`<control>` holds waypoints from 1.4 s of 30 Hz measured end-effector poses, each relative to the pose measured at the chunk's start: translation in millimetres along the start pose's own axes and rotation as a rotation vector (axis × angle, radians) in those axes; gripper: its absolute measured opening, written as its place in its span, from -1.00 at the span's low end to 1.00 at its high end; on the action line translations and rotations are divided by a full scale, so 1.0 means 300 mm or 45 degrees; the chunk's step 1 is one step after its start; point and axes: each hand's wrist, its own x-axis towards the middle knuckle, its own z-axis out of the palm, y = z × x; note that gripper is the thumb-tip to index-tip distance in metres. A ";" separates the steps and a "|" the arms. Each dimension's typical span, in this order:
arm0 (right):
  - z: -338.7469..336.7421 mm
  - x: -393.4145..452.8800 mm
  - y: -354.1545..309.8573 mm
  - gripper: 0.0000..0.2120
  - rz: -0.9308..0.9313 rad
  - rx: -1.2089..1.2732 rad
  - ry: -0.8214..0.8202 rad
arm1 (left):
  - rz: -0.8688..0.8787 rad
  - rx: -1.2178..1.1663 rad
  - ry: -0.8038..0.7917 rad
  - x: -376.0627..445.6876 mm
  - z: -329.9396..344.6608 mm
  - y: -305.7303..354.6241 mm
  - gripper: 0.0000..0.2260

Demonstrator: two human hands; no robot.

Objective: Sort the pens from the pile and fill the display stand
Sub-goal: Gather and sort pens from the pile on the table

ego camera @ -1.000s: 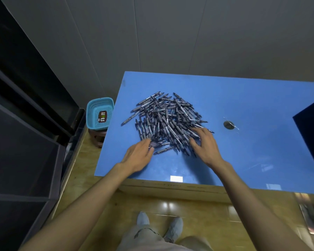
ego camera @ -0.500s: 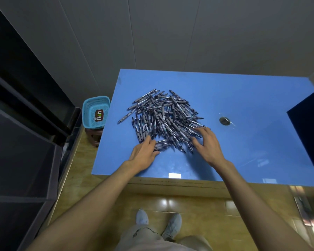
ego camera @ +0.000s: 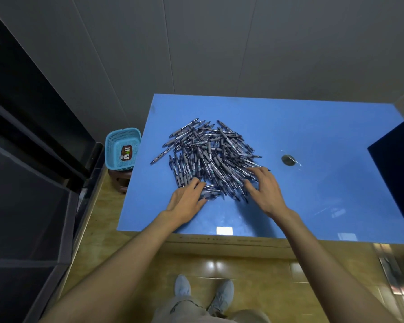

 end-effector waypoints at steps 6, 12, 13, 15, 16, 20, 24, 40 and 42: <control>-0.010 0.005 0.003 -0.63 0.014 -0.004 0.005 | 0.060 0.122 -0.054 0.024 -0.011 -0.004 -0.64; 0.002 -0.001 -0.009 -0.62 0.009 -0.026 -0.014 | 0.105 0.201 -0.161 0.035 -0.047 -0.015 -0.75; 0.004 -0.001 -0.012 -0.62 0.011 -0.033 -0.018 | 0.110 0.214 -0.185 0.035 -0.054 -0.013 -0.74; 0.008 -0.004 -0.017 -0.61 0.021 -0.036 -0.028 | 0.123 0.246 -0.259 0.032 -0.061 -0.011 -0.72; 0.010 -0.006 -0.020 -0.61 0.028 -0.033 -0.031 | 0.134 0.269 -0.300 0.029 -0.062 -0.012 -0.71; 0.013 -0.011 -0.028 -0.62 0.017 -0.020 -0.017 | 0.138 0.306 -0.372 0.000 -0.047 -0.036 -0.76; 0.019 -0.007 -0.038 -0.63 0.021 -0.023 -0.011 | 0.092 0.256 -0.331 -0.041 -0.035 -0.075 -0.79; 0.072 0.046 -0.147 -0.63 -0.003 -0.055 -0.002 | -0.717 -0.186 0.214 0.099 -0.128 -0.372 -0.78; 0.079 0.056 -0.157 -0.63 0.006 -0.056 0.004 | -0.742 -0.231 0.301 0.141 -0.129 -0.392 -0.77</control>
